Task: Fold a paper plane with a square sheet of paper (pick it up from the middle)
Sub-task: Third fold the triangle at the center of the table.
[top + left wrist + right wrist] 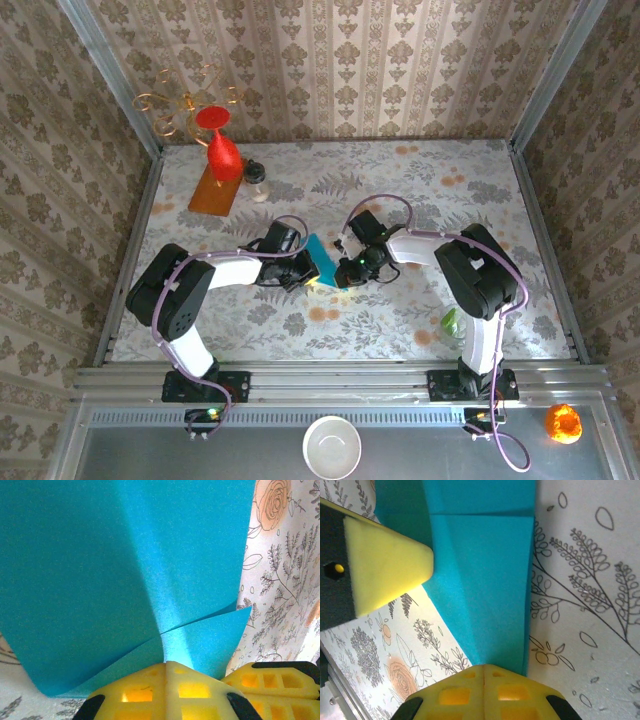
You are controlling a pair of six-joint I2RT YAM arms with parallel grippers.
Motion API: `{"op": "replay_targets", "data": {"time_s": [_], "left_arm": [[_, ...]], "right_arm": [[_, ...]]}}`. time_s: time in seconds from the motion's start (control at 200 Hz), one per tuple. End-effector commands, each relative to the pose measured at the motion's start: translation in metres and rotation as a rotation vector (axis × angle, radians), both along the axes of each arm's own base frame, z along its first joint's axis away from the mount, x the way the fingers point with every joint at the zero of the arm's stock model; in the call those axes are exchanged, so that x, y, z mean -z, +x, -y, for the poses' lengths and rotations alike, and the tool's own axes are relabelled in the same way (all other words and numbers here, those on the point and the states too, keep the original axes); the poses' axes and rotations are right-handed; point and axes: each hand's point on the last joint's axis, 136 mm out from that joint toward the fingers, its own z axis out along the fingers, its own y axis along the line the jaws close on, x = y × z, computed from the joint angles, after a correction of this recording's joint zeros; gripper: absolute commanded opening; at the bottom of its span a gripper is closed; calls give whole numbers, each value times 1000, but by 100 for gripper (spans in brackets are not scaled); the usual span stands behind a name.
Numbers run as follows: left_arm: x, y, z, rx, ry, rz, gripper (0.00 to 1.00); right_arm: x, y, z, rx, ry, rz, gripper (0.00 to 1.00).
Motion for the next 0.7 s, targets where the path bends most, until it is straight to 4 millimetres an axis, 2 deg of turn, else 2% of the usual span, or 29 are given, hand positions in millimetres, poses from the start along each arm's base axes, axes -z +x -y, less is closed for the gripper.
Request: {"op": "replay_targets", "data": {"time_s": [0.0,0.12,0.215,0.54,0.695], "left_arm": [[48,-19,-48,-60,204,-110,3],[49,-18,-49,-59,206,-113,2],[51,-18,-49,-57,208,-115,2],[55,-20,-50,-52,217,-131,2],[58,-21,-53,-55,228,-140,2]], "right_arm": [[-6,-16,12,-16,-27,-39,9],[-23,-13,4,-30,20,5,11],[-28,-13,-2,-42,33,15,11],[-14,2,-16,-33,0,-6,10],[-2,0,-12,-41,-40,-25,10]]}}
